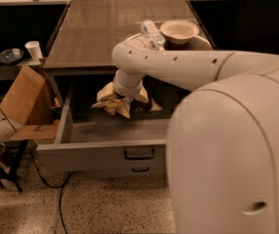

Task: Pick brown chip bag from top drawer and place on counter

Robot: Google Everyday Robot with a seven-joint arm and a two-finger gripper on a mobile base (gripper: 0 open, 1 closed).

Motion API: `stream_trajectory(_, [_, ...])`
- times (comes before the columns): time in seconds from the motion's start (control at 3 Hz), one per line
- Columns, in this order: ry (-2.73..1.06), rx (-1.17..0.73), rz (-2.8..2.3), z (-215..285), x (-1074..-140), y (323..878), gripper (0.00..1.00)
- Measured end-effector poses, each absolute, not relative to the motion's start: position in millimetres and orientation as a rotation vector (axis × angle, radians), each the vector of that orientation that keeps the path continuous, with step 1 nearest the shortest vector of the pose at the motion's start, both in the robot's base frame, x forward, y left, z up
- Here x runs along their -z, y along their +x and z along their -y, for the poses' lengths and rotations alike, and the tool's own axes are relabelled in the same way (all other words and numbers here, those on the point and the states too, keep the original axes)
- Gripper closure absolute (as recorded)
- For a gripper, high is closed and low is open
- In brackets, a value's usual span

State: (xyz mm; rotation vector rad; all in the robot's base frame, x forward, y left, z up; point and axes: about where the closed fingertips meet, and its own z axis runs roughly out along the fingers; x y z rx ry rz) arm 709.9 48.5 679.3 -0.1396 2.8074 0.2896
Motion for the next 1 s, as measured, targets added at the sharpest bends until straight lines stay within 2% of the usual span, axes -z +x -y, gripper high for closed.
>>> stream_trajectory(0.33, [-0.104,-0.21,-2.851,-52,-655,713,0.0])
stream_trajectory(0.67, [-0.129,-0.117,-2.886,-64,-637,713,0.19])
stream_trajectory(1.0, [-0.054,-0.046,-2.889,-43,-634,707,0.5])
